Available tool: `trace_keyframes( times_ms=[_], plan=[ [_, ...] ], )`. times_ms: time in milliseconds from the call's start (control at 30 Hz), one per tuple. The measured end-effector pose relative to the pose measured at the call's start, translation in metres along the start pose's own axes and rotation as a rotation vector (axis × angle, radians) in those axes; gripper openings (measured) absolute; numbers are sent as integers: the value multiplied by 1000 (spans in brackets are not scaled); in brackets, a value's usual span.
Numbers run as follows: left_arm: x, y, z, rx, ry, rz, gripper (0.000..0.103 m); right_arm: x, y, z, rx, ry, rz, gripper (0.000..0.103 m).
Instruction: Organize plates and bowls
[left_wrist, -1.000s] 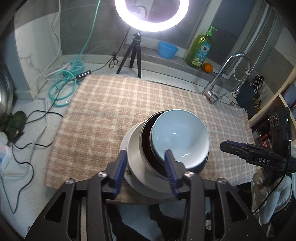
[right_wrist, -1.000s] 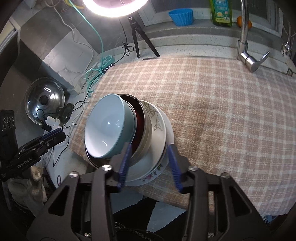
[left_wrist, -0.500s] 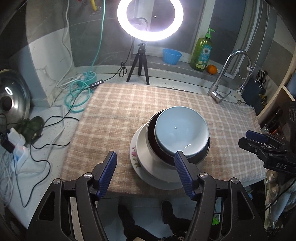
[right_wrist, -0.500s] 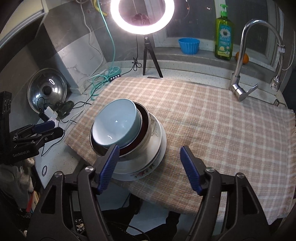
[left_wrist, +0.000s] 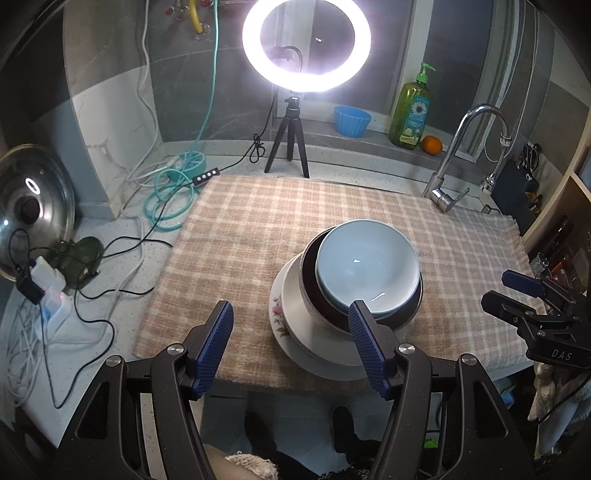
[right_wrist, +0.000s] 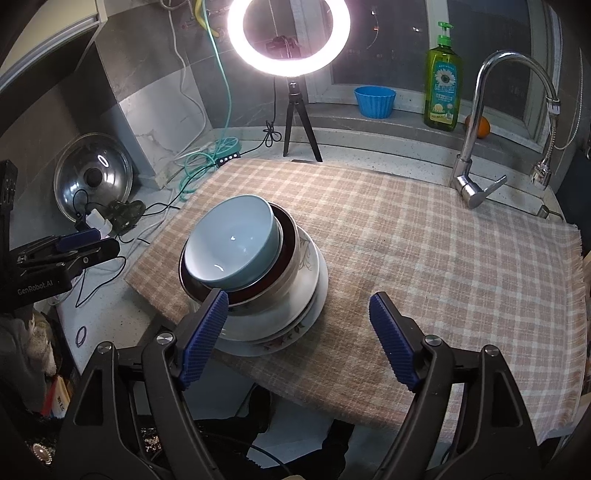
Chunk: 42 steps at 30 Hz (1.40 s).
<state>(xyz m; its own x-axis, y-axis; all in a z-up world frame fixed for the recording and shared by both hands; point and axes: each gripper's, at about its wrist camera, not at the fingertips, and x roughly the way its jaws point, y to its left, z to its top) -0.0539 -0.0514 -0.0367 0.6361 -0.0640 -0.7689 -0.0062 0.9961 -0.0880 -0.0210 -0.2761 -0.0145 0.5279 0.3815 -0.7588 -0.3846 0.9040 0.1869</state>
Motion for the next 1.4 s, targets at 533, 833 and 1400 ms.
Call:
trace_keyframes(
  times_ms=[533, 833, 1400],
  plan=[
    [1, -1, 2, 4, 4, 1, 64, 7, 2, 4, -16, 10, 1, 83],
    [1, -2, 1, 9, 3, 6, 64, 8, 2, 5, -14, 13, -6, 83],
    [4, -2, 4, 11, 11, 6, 64, 10, 1, 3, -7, 15, -14, 83]
  ],
)
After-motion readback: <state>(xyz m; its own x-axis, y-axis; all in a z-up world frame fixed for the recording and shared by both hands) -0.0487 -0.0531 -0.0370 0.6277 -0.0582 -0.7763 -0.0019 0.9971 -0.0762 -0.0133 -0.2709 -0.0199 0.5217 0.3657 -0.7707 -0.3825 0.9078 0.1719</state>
